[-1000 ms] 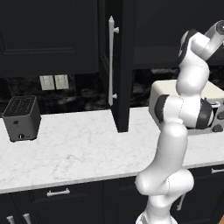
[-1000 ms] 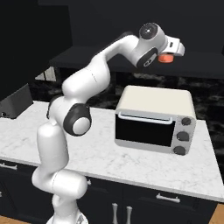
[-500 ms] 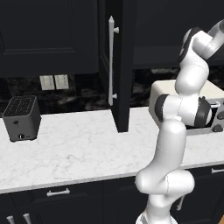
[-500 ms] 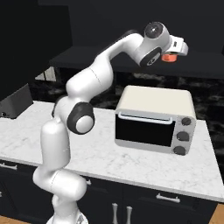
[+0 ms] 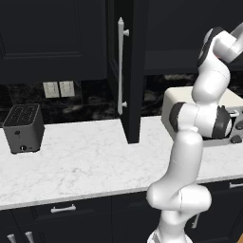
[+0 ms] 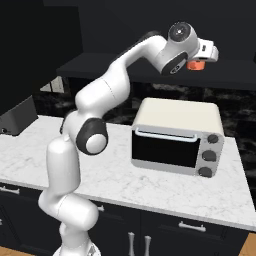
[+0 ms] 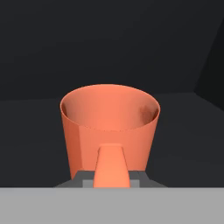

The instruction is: Gather all objects into one cabinet and sort the glasses and bowls to opposite sides.

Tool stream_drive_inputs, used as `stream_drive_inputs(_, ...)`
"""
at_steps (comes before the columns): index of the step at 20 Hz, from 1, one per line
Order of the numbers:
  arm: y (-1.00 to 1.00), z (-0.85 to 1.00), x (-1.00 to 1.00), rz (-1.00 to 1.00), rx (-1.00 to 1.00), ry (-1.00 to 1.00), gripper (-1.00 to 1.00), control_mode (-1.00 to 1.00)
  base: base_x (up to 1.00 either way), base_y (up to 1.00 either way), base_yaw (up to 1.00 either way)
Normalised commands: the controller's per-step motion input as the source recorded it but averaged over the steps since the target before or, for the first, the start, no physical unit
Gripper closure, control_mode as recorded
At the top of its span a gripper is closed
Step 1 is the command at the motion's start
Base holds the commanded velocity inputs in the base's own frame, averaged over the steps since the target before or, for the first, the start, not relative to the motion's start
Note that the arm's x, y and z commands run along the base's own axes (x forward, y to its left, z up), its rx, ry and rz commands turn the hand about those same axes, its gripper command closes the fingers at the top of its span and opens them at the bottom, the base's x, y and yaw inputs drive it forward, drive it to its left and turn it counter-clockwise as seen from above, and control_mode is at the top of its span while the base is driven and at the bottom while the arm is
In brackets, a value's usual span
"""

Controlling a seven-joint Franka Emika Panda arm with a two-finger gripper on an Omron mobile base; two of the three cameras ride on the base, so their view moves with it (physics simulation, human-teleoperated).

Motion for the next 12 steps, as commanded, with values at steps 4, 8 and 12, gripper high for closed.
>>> stream_drive_inputs(4, 0.00, 0.10, -0.74, 0.00, -0.04, -0.07, 1.00, -1.00, 0.00, 0.00, 0.00)
stream_drive_inputs(8, 0.07, 0.27, -0.94, 0.00, -0.02, -0.10, 1.00, -1.00, 0.00, 0.00, 0.00)
stream_drive_inputs(12, 0.24, 0.18, -1.00, 0.00, 0.00, -0.11, 1.00, -1.00, 0.00, 0.00, 0.00)
